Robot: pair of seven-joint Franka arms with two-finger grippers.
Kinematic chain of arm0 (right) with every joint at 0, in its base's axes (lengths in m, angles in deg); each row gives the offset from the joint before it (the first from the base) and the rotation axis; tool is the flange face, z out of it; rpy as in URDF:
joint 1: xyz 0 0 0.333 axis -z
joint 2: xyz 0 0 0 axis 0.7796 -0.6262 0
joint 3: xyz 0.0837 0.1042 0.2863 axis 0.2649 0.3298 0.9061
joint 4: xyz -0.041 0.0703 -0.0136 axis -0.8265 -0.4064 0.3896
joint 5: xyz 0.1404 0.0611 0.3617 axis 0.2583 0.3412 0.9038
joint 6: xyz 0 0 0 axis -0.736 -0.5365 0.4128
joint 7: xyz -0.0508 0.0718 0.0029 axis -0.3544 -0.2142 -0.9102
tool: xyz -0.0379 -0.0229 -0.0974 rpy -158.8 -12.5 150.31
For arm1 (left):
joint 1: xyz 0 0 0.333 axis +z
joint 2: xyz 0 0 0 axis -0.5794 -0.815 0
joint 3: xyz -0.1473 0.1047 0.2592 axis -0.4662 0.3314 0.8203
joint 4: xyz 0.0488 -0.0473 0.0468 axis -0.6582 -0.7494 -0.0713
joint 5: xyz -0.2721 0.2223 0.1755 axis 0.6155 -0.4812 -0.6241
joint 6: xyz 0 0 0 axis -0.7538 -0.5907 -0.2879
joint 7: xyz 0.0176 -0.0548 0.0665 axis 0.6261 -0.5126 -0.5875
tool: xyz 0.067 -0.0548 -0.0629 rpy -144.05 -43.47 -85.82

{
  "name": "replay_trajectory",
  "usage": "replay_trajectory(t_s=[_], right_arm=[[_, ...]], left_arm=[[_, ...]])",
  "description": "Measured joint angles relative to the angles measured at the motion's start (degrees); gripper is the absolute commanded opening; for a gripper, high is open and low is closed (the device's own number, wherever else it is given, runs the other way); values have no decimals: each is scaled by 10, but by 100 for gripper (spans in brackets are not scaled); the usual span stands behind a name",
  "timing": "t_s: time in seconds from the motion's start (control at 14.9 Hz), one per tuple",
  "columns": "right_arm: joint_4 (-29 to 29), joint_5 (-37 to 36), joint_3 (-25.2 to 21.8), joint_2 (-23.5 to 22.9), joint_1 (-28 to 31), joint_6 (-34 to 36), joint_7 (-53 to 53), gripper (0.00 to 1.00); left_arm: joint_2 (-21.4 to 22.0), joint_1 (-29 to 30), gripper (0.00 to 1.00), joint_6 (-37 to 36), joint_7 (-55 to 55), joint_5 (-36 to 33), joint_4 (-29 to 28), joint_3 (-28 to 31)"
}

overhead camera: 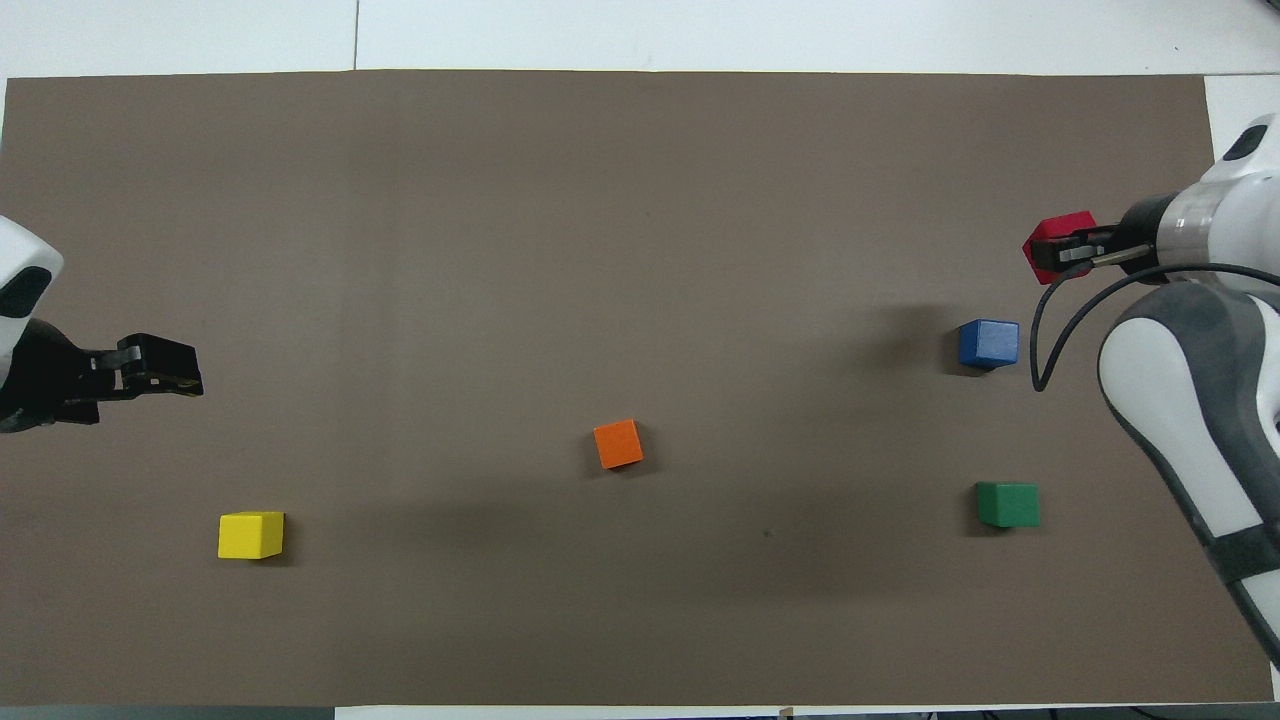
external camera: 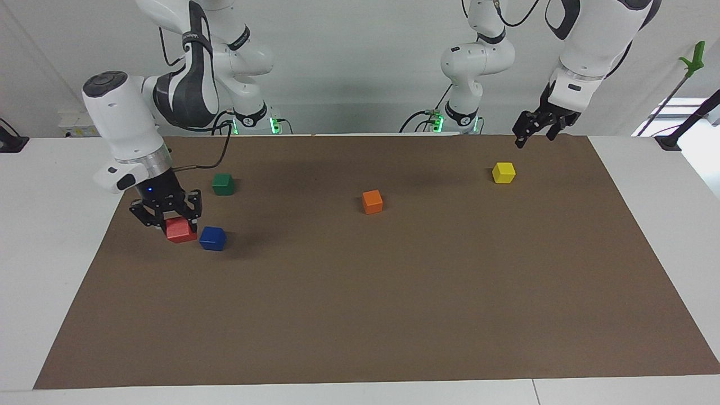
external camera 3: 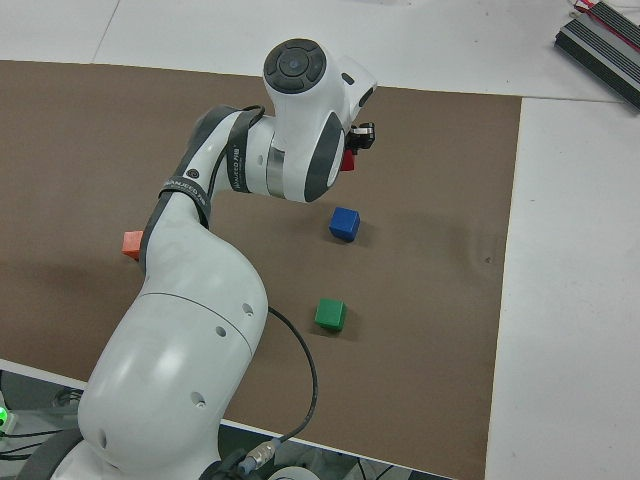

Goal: Transfer red block to right arm and stack on blue block

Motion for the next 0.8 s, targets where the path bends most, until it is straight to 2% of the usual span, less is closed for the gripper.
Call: replay_trajectory(t_s=[0.27, 0.33, 0.8], right_arm=[[2, -2, -1, -24, -5, -1, 25, 0], [3, -2, -1, -29, -5, -1, 36, 0], [35, -2, -2, -39, -2, -10, 87, 0]], left_arm=[[-50, 0, 96, -5, 2, -14, 47, -3], [-55, 0, 100, -6, 2, -14, 49, -5], [-56, 0, 100, 28, 1, -14, 46, -9]])
